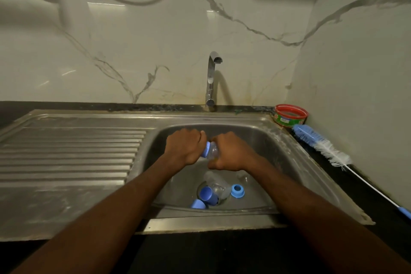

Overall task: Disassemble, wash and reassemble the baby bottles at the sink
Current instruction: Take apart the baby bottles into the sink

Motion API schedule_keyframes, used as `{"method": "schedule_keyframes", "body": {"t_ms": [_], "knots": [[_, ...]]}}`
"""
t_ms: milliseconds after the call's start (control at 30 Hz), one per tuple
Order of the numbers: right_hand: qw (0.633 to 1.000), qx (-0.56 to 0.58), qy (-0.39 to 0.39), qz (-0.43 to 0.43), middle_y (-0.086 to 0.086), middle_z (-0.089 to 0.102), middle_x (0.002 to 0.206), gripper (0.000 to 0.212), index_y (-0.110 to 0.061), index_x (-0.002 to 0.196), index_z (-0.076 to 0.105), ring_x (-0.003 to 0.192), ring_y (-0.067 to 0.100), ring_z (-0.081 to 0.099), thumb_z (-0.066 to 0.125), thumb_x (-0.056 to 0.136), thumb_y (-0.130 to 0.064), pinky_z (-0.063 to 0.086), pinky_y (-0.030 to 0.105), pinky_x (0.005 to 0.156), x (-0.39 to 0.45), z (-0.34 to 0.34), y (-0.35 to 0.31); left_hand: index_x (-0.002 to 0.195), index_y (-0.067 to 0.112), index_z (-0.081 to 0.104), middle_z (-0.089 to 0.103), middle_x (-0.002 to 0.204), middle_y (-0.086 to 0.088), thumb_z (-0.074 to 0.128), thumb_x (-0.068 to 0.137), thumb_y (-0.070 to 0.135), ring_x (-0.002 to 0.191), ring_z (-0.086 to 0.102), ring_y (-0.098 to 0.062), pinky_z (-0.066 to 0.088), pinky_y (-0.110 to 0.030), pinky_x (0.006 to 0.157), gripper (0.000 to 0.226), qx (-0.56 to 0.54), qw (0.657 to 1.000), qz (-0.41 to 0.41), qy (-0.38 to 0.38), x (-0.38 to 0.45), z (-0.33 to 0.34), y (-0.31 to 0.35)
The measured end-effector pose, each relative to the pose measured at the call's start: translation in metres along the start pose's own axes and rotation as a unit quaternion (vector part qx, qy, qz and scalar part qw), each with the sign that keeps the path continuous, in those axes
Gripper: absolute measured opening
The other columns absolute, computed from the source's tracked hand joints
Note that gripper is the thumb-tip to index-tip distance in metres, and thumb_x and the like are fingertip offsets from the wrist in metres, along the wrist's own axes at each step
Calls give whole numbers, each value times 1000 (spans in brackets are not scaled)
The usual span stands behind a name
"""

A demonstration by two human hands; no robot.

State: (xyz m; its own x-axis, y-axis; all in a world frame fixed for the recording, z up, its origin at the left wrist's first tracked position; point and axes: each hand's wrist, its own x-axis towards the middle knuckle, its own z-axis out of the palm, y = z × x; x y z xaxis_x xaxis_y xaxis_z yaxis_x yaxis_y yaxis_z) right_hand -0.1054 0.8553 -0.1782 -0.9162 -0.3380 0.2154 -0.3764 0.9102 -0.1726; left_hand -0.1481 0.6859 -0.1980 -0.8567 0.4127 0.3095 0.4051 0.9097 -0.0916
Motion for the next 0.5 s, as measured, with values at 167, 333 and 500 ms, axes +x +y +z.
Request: {"method": "schedule_keyframes", "body": {"t_ms": [167, 333, 500], "knots": [[995, -102, 3, 17, -8, 64, 85, 39, -32, 99, 62, 69, 13, 56, 79, 66, -44, 36, 25, 52, 1, 1, -4, 112, 26, 68, 72, 83, -3, 10, 92, 80, 68, 68, -18, 56, -38, 80, 82, -291, 936, -160, -120, -7, 11, -4], [998, -11, 16, 65, -6, 71, 98, 49, -29, 114, 67, 84, 12, 64, 80, 69, -46, 52, 27, 72, 4, 3, 15, 111, 26, 64, 65, 103, 7, 39, 99, 65, 93, 66, -10, 56, -30, 74, 48, -419, 908, 5, -15, -11, -3, -2], [997, 21, 21, 69, -4, 73, 101, 49, -25, 115, 70, 89, 15, 68, 80, 73, -48, 54, 29, 75, -5, -6, 19, 131, 22, 58, 64, 121, 12, 75, 91, 34, 107, 65, -6, 55, -22, 87, 45, -438, 876, 195, 46, -9, 2, -5]]}}
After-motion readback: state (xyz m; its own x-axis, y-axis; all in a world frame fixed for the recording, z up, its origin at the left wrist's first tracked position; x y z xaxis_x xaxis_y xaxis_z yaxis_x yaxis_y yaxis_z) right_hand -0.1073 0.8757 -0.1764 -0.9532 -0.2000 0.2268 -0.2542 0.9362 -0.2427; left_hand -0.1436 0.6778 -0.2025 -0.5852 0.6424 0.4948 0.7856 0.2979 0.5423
